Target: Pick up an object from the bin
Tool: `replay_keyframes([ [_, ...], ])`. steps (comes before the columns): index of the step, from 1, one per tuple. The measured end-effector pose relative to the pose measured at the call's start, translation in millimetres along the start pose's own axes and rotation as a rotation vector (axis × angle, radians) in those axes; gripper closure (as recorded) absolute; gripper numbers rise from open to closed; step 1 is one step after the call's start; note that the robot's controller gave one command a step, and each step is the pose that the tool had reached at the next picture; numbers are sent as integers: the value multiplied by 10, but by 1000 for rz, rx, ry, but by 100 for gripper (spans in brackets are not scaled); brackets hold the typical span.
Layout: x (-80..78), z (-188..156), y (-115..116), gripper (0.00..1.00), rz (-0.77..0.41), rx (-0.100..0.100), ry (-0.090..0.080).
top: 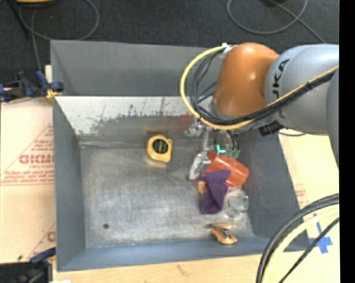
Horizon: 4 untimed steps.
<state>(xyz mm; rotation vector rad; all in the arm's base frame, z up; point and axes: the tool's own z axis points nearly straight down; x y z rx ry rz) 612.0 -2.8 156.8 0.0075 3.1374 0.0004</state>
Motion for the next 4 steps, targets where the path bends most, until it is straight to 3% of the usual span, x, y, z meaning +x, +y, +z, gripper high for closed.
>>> replay_keyframes([
  [1, 103, 481, -743, 100, -143, -12, -15],
  [2, 103, 482, -743, 100, -143, -12, -15],
  [3, 86, 168, -735, 100, -200, -2, 4],
  [4, 7, -306, -787, 100, -145, -1, 0],
])
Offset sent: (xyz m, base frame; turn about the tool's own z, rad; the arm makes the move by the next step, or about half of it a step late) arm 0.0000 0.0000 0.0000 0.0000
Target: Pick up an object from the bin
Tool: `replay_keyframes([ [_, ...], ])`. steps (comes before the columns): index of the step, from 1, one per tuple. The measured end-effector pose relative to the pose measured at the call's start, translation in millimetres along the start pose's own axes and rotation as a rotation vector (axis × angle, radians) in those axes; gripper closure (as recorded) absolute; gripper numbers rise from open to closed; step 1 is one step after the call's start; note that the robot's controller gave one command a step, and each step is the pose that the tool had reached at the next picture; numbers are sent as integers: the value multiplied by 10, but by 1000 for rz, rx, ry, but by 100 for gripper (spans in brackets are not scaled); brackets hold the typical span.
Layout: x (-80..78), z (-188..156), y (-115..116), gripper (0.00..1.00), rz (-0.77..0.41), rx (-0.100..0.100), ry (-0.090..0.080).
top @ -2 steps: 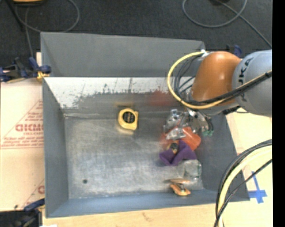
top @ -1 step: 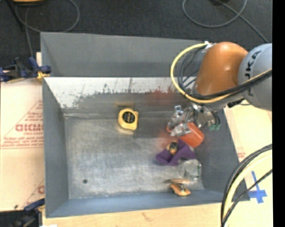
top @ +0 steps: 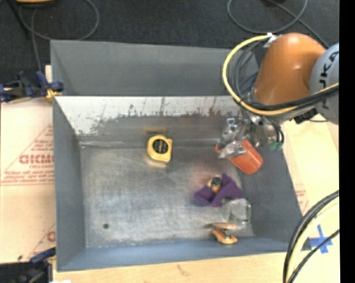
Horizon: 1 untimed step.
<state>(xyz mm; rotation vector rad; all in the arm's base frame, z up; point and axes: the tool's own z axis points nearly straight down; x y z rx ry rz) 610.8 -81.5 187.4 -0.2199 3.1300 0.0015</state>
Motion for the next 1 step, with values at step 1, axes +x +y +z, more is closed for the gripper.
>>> replay_keyframes([
  [1, 28, -355, 16, 100, 272, 2, 0],
])
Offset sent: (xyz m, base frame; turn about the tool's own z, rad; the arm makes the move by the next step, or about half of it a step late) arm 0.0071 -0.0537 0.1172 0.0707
